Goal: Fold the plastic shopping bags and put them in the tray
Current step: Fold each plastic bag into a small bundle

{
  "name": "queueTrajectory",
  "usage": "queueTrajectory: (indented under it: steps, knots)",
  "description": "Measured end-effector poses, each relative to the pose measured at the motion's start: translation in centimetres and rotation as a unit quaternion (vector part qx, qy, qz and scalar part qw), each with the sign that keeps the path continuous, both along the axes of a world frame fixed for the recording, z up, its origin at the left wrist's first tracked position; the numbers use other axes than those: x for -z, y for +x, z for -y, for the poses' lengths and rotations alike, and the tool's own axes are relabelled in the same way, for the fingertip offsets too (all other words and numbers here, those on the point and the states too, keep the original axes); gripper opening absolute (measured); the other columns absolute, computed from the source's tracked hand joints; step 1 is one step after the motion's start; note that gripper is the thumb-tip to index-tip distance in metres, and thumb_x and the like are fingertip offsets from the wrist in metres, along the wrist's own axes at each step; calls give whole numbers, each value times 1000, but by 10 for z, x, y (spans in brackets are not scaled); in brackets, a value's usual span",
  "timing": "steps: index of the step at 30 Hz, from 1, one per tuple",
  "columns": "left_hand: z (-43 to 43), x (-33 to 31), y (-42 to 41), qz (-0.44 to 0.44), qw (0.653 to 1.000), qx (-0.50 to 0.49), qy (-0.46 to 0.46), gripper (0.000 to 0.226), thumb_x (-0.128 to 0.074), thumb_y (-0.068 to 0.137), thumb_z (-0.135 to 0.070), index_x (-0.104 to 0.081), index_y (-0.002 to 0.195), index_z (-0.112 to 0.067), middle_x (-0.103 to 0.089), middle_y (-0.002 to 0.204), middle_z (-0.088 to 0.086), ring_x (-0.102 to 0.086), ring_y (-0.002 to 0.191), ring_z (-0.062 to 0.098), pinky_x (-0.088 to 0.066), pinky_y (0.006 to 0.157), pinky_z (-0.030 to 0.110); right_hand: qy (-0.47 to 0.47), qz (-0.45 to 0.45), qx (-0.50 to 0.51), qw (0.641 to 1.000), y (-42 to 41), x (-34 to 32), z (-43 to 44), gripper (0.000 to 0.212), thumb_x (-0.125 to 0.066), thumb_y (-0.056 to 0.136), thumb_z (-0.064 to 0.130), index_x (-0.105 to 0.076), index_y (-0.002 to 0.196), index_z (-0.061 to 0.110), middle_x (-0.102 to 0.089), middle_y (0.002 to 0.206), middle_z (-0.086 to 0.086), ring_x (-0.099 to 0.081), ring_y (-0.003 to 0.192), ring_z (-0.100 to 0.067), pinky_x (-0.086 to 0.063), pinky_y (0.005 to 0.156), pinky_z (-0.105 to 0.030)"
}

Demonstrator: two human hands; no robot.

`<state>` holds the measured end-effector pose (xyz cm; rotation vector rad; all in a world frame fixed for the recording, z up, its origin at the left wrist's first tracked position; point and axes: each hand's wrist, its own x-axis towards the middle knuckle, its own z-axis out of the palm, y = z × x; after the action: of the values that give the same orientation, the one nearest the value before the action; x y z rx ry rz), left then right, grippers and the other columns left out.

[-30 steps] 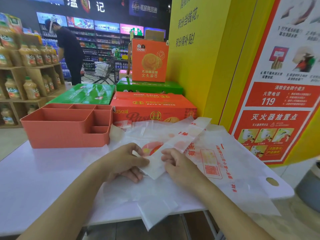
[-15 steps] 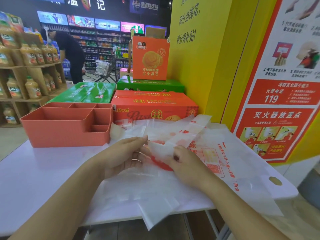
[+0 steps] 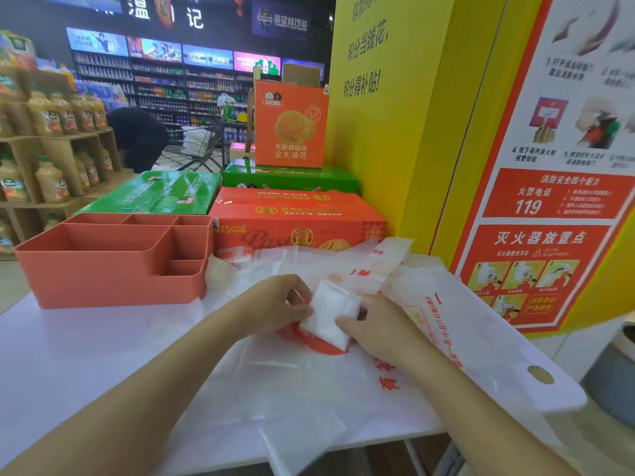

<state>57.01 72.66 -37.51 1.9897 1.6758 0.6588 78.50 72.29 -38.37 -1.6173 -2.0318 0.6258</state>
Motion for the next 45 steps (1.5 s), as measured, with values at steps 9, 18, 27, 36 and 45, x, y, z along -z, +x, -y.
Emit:
queueTrajectory:
  steps: [9, 18, 27, 36, 45]
  knots:
    - [-9, 32, 6, -102, 982, 64, 148, 39, -65, 93, -24, -58, 129, -35, -51, 130, -9, -51, 104, 13, -44, 95, 29, 157, 187, -84, 966, 11, 11, 1, 52, -53, 100, 45, -41, 149, 34, -33, 155, 12, -25, 143, -15, -24, 114, -35]
    - [-14, 39, 3, -255, 952, 123, 114, 68, -7, 88, -61, -28, 152, -48, -23, 157, -34, -26, 138, 4, -18, 95, 29, 44, 259, -143, 954, 16, 27, -3, 64, -18, 107, 52, -6, 163, 25, 7, 169, 13, 19, 152, -4, 7, 126, -36]
    - [-12, 37, 3, -277, 948, 130, 87, 58, -17, 96, -55, -26, 153, -46, -13, 160, -32, -22, 137, 8, -18, 100, 33, 58, 246, -148, 956, 21, 32, -2, 74, -26, 101, 64, -6, 163, 29, 11, 168, 15, 21, 152, -3, 5, 126, -36]
    - [5, 22, 1, -200, 965, 147, 89, 59, -52, 90, -54, -42, 147, -42, -33, 152, -31, -20, 133, -3, -14, 109, 29, 136, 170, -167, 962, 27, 23, 12, 67, -50, 92, 63, -43, 150, 30, -31, 147, 22, -18, 141, -3, -21, 118, -25]
    - [13, 12, 3, -163, 974, 132, 84, 60, -58, 92, -33, -37, 146, -44, -49, 121, -15, -16, 98, -5, -20, 94, 23, 154, 111, -125, 974, 25, 22, 15, 38, -38, 89, 48, -61, 115, 34, -63, 104, 15, -55, 98, -7, -47, 85, -32]
